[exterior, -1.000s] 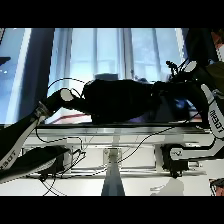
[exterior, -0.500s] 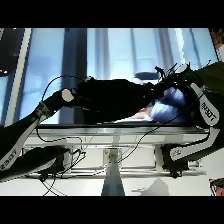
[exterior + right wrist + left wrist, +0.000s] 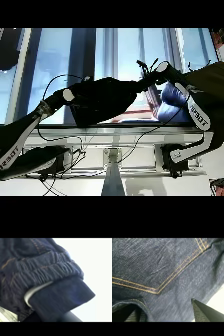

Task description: Fold the clothes and pants, and hang the long-sleeved shirts on hangers.

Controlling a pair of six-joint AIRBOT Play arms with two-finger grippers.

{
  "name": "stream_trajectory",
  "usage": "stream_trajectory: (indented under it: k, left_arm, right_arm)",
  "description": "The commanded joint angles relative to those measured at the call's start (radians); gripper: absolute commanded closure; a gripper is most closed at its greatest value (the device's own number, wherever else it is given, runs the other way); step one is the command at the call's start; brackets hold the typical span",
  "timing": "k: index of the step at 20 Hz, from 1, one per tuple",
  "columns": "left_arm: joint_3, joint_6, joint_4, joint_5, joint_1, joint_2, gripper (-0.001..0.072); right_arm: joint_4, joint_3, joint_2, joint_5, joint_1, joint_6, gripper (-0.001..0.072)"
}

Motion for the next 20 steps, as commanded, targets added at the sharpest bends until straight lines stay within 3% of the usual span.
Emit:
stream_trajectory:
  k: [1,4,7,11,14,20]
  left_arm:
    - [0.041,0.000,0.048,-0.014,0.043,0.055,0.0013]
    - [0.086,0.000,0.077,-0.016,0.089,0.166,0.0013]
    - [0.092,0.000,0.078,-0.016,0.119,0.297,0.0013]
    - [0.092,0.000,0.080,-0.002,0.129,0.420,0.0013]
    - [0.092,0.000,0.081,0.016,0.129,0.470,0.0013]
    - [0.091,0.000,0.080,0.035,0.129,0.478,0.0013]
  right_arm:
    - [-0.009,0.114,0.073,-0.031,-0.041,-0.001,0.0689]
    - [-0.055,0.222,0.186,-0.029,-0.165,0.011,0.0689]
    - [-0.106,0.293,0.312,-0.029,-0.323,0.090,0.0689]
    - [-0.272,0.335,0.491,-0.020,-0.572,0.370,0.0689]
    - [-0.377,0.335,0.610,0.078,-0.782,0.540,0.0689]
    - [-0.575,0.335,0.708,0.331,-1.194,0.550,0.0688]
